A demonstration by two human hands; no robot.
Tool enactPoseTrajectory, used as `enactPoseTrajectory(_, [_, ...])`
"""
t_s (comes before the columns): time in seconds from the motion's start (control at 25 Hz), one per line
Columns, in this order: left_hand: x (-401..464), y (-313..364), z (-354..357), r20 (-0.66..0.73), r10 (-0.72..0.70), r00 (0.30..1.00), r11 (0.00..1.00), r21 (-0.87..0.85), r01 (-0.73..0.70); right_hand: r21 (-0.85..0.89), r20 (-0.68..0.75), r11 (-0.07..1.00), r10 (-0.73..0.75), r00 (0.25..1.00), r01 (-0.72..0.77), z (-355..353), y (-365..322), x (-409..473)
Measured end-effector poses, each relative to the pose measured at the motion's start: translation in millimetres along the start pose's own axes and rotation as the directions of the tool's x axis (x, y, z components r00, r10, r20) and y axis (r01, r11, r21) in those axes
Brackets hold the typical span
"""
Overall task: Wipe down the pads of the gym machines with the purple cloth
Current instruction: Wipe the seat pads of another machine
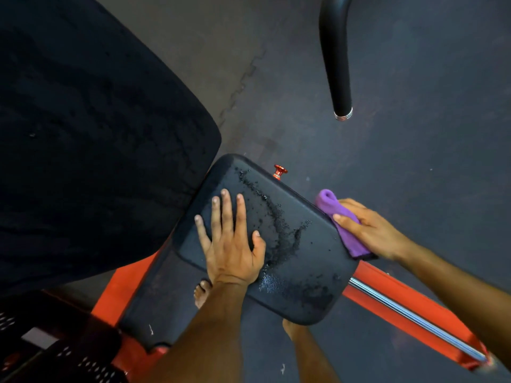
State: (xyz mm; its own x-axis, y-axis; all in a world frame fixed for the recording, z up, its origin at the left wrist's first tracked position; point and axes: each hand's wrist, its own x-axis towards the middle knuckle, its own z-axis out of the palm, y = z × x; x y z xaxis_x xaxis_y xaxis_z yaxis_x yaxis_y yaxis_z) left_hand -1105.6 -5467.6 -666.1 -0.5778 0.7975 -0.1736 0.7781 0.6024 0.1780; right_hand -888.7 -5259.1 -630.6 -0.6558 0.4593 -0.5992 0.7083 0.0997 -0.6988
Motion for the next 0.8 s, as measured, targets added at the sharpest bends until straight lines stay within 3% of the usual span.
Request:
enactPoseTrajectory(0.16, [-2, -2, 2, -0.015, -0.003, 1.0, 1.0, -0.011, 0.003, -0.08, -0.03, 0.99, -0.118, 0.993, 0.115, 27, -70, 96])
enactPoseTrajectory(0.36, [0, 0, 2, -0.021, 0.002, 1.0, 1.0, 0.007, -0.002, -0.038, 0.102, 0.99, -0.13, 0.986, 0.135, 50, -145, 193])
enactPoseTrajectory(0.48, [-2, -1, 2, -0.018, 0.0, 1.0, 1.0, 0.018, 0.0, 0.014, 0.071, 0.989, -0.145, 0.987, 0.144, 40, -110, 153])
enactPoseTrajectory(0.68, [1, -1, 3, -0.022, 0.01, 1.0, 1.0, 0.004, -0.01, -0.008, 0.032, 0.999, -0.032, 0.999, 0.033, 3, -27, 26])
enactPoseTrajectory(0.8, [-2, -2, 4, -0.034, -0.002, 0.999, 1.0, 0.01, 0.002, -0.048, -0.008, 0.998, -0.03, 1.0, 0.03, 15, -34, 54])
